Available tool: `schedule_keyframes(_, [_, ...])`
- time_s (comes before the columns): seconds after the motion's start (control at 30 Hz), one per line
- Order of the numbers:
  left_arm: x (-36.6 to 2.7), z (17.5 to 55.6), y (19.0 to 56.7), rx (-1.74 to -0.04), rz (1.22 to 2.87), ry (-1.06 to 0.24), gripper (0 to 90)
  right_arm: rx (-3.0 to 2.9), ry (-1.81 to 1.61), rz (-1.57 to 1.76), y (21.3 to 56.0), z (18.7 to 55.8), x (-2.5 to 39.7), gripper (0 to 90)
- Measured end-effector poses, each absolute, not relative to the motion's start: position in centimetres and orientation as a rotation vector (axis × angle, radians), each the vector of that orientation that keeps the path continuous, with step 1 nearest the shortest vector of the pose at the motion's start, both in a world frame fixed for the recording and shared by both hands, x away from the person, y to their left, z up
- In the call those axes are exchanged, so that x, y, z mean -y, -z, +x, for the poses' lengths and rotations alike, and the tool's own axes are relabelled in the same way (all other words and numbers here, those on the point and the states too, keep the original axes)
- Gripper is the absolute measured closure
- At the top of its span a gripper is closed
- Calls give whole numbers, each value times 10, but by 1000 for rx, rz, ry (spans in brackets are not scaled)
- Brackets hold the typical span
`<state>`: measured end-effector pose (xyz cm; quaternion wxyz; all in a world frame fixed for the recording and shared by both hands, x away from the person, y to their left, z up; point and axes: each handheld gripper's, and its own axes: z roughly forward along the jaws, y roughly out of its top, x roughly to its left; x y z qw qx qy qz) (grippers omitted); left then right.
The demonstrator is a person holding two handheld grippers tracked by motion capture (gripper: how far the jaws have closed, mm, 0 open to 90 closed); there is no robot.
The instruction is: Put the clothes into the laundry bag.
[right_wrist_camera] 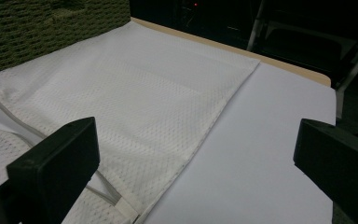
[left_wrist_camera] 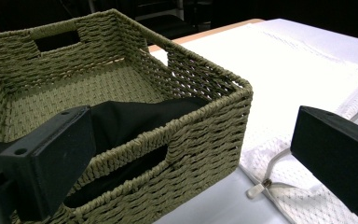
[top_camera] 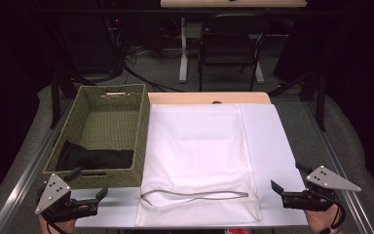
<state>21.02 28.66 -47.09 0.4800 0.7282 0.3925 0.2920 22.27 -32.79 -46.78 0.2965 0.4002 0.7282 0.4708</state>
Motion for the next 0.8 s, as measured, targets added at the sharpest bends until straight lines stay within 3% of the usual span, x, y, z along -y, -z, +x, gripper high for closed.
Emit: schedule_keyframes(0.8, [-282,214,475,-921,1821,-673,0,-2043,-1250,1011,466,228,303,0])
